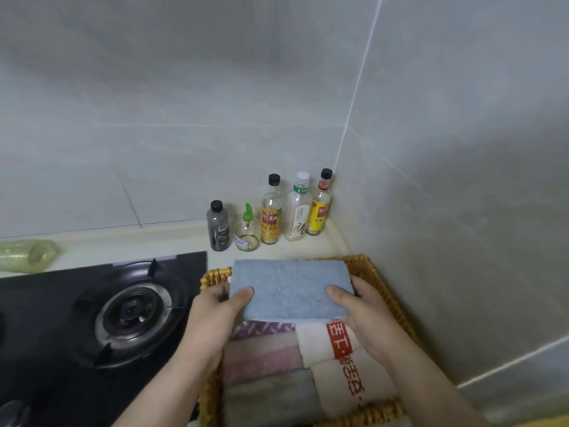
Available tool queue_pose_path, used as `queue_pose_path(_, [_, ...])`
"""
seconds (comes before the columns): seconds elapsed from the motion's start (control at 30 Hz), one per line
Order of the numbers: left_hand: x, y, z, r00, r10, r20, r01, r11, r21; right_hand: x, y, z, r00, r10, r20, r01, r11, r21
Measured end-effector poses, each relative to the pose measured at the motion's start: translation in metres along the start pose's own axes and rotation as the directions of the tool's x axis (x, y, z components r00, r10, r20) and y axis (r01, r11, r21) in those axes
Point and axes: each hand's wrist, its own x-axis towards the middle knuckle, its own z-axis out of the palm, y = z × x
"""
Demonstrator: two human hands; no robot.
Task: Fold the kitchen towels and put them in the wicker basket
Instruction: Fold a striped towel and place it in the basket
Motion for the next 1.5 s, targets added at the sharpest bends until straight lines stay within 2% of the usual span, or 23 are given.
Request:
queue_pose_path(0.13, [0.007,-0.017,0.026,0.995,-0.079,-0.064,0.082,0.996,0.035,0.02,0.007,-0.022,0.998,0.056,-0.037,-0.056,0.998,-0.008])
queue_pose_path(0.23, [0.015,-0.026,0.04,0.987,-0.134,-0.093,0.138,0.99,0.035,0.036,0.016,-0.033,0.994,0.106,-0.008,-0.106,0.991,-0.084])
queue_pose_path(0.47, [0.038,-0.062,0.056,0.963,-0.167,-0.213,0.212,0.954,0.211,0.071,0.039,-0.037,0.994,0.096,-0.048,-0.105,0.967,-0.234])
queue_pose_path(0.73, [0.057,-0.078,0.062,0.961,-0.088,-0.262,0.18,0.919,0.35,0.095,0.066,-0.041,0.984,0.163,-0.066,-0.175,0.945,-0.276])
queue_pose_path(0.93, [0.063,-0.082,0.066,0.954,-0.069,-0.293,0.175,0.918,0.355,0.102,0.064,-0.041,0.973,0.226,-0.048,-0.231,0.947,-0.225])
queue_pose_path(1.1, [0.065,-0.084,0.066,0.948,-0.068,-0.311,0.188,0.909,0.372,0.105,0.064,-0.041,0.97,0.23,-0.072,-0.241,0.933,-0.266])
queue_pose_path(1.37, [0.069,-0.084,0.067,0.939,-0.103,-0.327,0.247,0.865,0.436,0.105,0.067,-0.036,0.979,0.184,-0.084,-0.202,0.902,-0.381])
queue_pose_path(1.43, [0.068,-0.083,0.067,0.95,-0.077,-0.302,0.226,0.837,0.498,0.104,0.066,-0.036,0.982,0.173,-0.069,-0.186,0.882,-0.433])
queue_pose_path(1.5, [0.064,-0.08,0.066,0.963,0.001,-0.269,0.166,0.785,0.597,0.104,0.064,-0.038,0.991,0.133,-0.031,-0.127,0.807,-0.577])
